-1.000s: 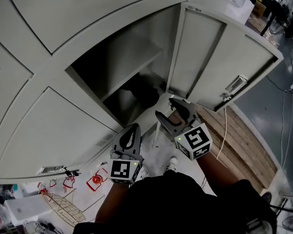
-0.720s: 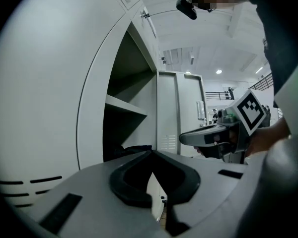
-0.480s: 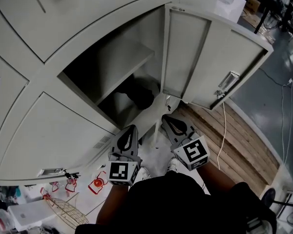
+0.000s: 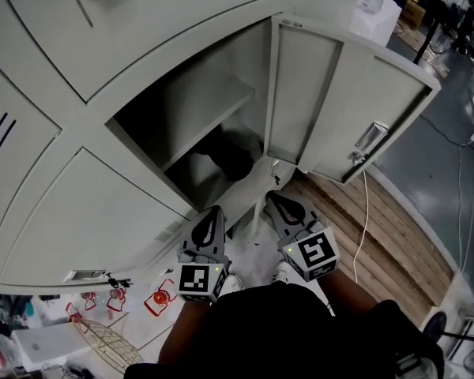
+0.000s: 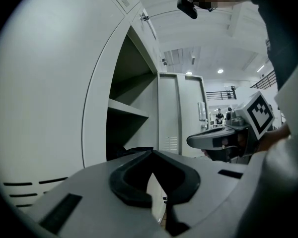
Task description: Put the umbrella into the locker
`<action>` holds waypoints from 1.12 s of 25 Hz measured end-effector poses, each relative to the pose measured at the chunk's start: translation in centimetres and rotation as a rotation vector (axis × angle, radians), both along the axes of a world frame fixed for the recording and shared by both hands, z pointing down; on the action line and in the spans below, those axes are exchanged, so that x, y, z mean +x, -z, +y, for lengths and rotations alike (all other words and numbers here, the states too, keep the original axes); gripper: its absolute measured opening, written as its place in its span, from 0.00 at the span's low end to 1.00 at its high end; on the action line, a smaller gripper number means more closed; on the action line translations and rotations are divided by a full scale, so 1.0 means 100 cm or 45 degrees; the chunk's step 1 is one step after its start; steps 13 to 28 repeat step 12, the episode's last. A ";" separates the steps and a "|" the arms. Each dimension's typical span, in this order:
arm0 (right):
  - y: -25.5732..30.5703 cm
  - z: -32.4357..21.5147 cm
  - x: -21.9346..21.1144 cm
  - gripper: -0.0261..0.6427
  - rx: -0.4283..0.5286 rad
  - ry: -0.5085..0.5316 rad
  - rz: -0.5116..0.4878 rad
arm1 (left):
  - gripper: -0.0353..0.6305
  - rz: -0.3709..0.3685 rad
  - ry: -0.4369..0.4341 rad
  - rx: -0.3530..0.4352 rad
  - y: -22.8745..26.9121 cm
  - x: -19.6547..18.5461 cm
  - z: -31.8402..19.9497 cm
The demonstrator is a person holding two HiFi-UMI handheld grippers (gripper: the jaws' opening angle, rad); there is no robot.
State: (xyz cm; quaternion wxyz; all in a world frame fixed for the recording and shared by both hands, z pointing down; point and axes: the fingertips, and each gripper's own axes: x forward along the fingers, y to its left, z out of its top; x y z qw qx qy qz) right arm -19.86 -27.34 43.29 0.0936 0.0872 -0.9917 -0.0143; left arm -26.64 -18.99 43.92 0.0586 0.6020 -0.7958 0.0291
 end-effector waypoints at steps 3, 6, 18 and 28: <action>0.000 0.000 -0.001 0.04 0.003 -0.002 0.000 | 0.05 0.006 0.002 -0.002 0.000 0.001 0.000; 0.000 0.000 0.001 0.04 0.003 -0.007 0.006 | 0.05 -0.019 0.002 -0.017 -0.003 0.001 0.000; -0.005 0.000 -0.005 0.04 0.102 -0.011 0.033 | 0.05 -0.021 0.009 -0.030 -0.009 -0.002 0.000; -0.005 0.000 -0.005 0.04 0.102 -0.011 0.033 | 0.05 -0.021 0.009 -0.030 -0.009 -0.002 0.000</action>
